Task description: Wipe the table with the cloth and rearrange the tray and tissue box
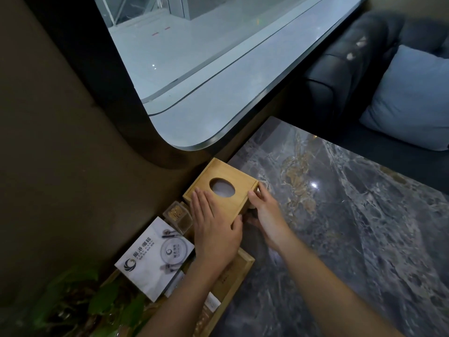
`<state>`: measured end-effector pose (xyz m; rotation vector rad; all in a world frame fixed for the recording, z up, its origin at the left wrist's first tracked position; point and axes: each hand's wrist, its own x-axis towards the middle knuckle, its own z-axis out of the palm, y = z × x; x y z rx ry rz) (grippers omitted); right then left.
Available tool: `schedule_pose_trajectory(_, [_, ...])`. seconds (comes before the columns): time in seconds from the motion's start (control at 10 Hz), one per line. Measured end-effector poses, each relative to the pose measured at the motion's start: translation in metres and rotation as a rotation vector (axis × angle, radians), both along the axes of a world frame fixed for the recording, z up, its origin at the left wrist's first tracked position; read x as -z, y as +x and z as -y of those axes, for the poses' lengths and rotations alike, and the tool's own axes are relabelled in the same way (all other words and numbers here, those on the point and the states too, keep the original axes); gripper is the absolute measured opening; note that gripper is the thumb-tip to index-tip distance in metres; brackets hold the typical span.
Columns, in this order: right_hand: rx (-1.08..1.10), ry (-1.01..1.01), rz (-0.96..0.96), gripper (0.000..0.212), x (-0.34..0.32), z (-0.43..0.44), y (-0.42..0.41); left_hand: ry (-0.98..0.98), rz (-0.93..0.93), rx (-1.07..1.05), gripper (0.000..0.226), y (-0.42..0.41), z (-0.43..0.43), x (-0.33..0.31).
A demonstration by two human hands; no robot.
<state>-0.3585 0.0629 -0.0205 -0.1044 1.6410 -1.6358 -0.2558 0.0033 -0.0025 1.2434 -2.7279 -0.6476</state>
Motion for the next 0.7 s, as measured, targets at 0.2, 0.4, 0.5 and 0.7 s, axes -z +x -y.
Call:
schedule_pose_trajectory(0.2, [-0.051, 0.047, -0.088, 0.067, 0.018, 0.006, -0.002, 0.019, 0.044, 0.002, 0.086, -0.004, 0.002, -0.001])
schedule_pose_trajectory(0.4, [-0.106, 0.139, -0.207, 0.060, 0.000, 0.005, 0.000, 0.009, 0.069, 0.001, 0.085, -0.004, 0.003, -0.001])
schedule_pose_trajectory(0.5, [-0.169, 0.212, -0.307, 0.049, -0.013, 0.000, -0.002, -0.004, 0.095, 0.021, 0.087, -0.002, 0.008, -0.003])
schedule_pose_trajectory(0.7, [-0.207, 0.503, -0.596, 0.069, -0.043, -0.023, -0.016, -0.087, -0.031, 0.118, 0.085, 0.001, 0.007, -0.027])
